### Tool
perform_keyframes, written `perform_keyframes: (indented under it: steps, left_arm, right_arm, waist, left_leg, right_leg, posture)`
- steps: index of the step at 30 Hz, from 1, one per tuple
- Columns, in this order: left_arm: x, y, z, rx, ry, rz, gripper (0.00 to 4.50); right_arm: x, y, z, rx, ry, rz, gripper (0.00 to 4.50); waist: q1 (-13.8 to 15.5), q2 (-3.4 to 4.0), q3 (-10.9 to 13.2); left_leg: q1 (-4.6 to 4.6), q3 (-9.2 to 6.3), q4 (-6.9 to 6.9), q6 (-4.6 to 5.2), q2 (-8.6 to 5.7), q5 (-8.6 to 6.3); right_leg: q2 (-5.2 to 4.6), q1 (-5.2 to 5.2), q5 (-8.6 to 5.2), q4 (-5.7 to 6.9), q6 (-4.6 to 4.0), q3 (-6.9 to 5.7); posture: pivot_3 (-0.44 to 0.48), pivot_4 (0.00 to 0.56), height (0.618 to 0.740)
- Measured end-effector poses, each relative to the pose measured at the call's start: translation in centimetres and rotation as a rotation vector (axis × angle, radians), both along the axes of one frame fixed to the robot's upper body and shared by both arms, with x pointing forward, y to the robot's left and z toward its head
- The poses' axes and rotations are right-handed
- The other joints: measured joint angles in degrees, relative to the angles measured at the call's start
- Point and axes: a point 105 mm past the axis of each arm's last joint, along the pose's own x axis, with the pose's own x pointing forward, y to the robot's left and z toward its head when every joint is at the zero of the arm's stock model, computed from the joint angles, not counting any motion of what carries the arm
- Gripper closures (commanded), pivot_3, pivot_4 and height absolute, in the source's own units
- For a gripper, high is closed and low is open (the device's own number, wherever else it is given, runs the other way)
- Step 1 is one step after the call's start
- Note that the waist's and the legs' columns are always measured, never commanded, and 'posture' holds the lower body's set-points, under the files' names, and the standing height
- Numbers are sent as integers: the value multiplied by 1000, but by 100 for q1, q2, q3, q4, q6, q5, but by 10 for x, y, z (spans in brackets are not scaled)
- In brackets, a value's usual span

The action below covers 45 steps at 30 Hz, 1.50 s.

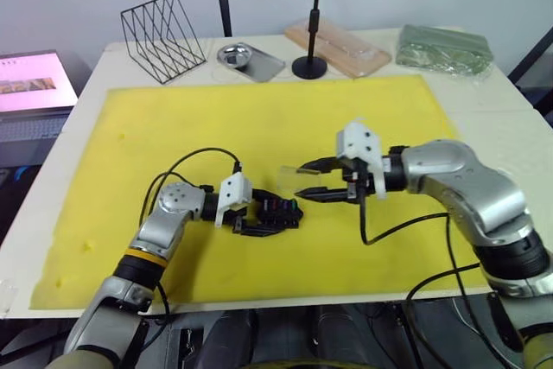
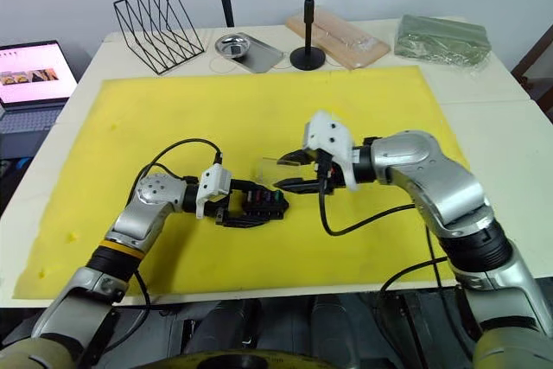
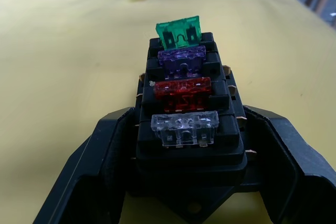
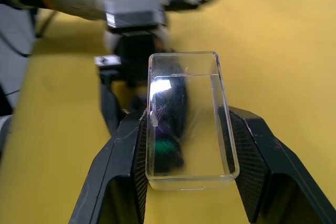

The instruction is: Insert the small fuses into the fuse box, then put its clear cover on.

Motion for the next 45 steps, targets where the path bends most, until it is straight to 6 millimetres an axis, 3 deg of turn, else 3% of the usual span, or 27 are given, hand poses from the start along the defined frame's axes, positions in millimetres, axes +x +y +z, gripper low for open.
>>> perform_keyframes:
  steps: [16,45]
  left_arm:
    - [2,-5,0,-19,-23,-6,1681]
    - [3,-4,-1,-5,-43,-6,1681]
  right_arm:
    - [-1,8,-28,-28,47,8,2691]
    - [6,10,-44,-90,66,33,2691]
  waist:
    - [-5,0,0]
    - [-8,0,0]
  left_leg:
    - [-2,-2,4,0,-2,0]
    - [-1,-2,4,0,-3,0]
  right_leg:
    - [-4,-1,1,2,2,-1]
    - [-3,-1,1,4,2,-2]
  posture:
    - [0,150,740]
    - [0,150,740]
